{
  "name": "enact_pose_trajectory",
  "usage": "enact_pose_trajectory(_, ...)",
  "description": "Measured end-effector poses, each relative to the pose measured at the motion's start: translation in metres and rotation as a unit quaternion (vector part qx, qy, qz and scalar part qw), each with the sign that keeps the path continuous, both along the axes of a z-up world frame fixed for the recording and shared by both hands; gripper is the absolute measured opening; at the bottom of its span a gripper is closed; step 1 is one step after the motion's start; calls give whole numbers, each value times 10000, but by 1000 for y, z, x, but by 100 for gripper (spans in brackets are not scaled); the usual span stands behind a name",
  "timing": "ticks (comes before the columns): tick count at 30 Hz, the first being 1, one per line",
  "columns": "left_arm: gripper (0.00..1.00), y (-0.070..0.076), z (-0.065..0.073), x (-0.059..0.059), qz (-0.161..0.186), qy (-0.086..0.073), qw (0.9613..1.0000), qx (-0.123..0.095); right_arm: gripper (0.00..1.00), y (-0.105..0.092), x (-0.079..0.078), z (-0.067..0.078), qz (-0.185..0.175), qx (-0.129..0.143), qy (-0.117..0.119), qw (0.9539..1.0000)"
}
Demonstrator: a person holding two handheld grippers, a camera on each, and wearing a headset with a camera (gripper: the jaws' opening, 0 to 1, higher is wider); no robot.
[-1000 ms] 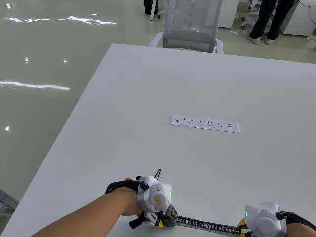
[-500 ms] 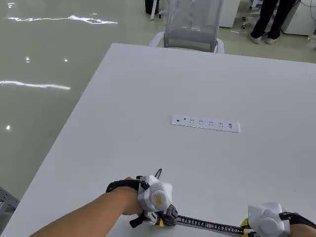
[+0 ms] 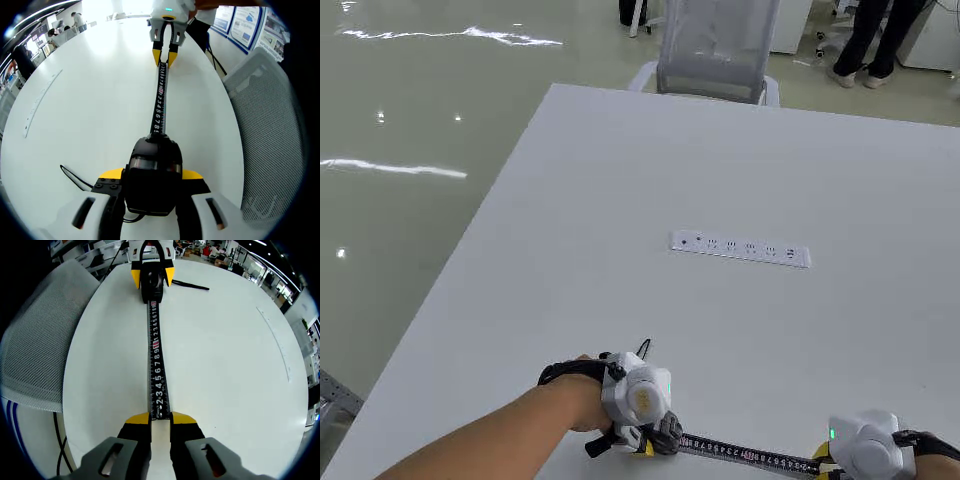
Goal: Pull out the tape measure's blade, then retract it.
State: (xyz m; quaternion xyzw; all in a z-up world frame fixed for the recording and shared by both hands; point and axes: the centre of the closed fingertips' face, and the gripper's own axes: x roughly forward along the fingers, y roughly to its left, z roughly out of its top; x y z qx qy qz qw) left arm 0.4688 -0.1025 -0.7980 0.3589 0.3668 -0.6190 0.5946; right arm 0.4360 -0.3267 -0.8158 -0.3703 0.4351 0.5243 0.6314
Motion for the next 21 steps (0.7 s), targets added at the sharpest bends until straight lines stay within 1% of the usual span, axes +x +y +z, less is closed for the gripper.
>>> enact_pose_trajectory(18, 35, 0, 0, 0, 20, -6, 10000, -4, 12, -9, -1, -1, -58, -32, -4, 10000)
enact_pose_trajectory(21, 35, 0, 0, 0, 22, -6, 10000, -6, 12, -10, -2, 1, -70, -37, -5, 10000)
